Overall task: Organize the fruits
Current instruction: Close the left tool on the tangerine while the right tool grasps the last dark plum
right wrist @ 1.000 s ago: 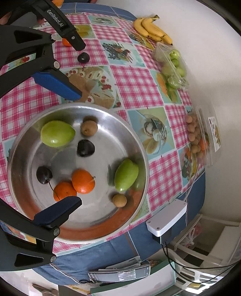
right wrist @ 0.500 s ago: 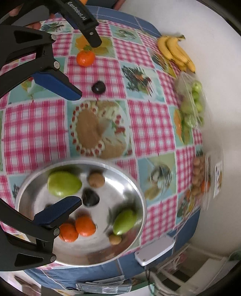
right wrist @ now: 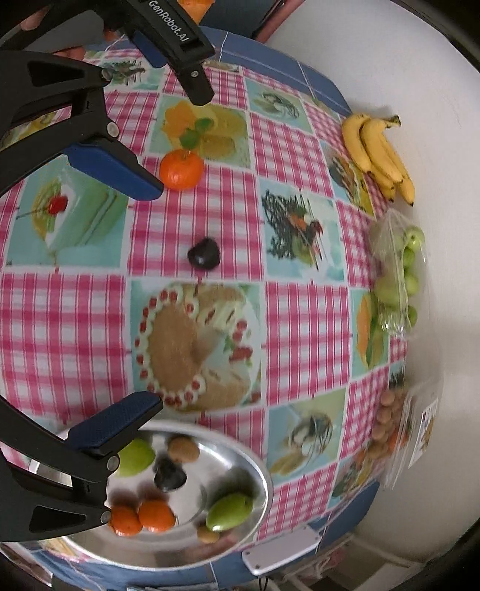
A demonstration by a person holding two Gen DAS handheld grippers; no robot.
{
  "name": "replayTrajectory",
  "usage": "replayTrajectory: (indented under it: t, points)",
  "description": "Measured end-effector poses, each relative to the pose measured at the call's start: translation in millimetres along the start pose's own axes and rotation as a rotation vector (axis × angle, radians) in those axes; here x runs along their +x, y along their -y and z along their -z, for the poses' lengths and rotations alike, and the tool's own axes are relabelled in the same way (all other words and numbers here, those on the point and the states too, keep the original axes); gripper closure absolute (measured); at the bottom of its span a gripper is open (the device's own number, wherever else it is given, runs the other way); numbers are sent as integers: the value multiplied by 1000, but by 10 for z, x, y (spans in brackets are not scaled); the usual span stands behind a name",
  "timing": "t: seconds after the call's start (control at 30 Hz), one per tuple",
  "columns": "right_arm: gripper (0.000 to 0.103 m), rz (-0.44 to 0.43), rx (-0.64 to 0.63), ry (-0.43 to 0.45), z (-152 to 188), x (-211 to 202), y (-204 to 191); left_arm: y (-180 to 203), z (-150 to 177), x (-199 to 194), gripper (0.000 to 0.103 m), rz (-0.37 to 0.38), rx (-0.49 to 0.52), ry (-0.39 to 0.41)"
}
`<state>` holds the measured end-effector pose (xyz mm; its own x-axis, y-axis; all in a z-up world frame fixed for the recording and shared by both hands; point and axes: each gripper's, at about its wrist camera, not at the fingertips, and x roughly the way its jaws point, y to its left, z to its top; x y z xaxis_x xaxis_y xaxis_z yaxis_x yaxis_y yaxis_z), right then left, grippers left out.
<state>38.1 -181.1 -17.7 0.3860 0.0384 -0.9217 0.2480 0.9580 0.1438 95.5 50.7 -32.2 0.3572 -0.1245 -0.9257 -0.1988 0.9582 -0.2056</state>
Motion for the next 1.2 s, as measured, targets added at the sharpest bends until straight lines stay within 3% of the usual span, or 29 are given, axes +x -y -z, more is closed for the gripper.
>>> replayTrajectory:
  t: [0.4, 0.57, 0.77, 0.8, 0.87, 1.03, 1.13, 1.2]
  points:
    - [0, -42, 26, -3, -93, 329, -9, 116, 17, 241, 0, 23, 23, -65]
    - [0, -50, 24, -1, -137, 471, -19, 197, 12, 315, 0, 88, 21, -94]
    - [1, -25, -15, 32, -196, 516, -78, 341, 23, 406, 2, 115, 48, -122]
    - [3, -23, -28, 33, -201, 529, -101, 383, 27, 426, 5, 123, 57, -126]
    - [18, -26, -52, 32, -209, 566, -147, 423, 33, 453, 10, 129, 66, -132]
    - [36, -26, -71, 21, -207, 658, -190, 484, 51, 517, 21, 148, 73, -156]
    - [51, -23, -73, 20, -201, 668, -192, 502, 59, 541, 23, 151, 71, -164]
    - [54, -25, -71, 22, -203, 668, -193, 512, 61, 551, 23, 150, 71, -166]
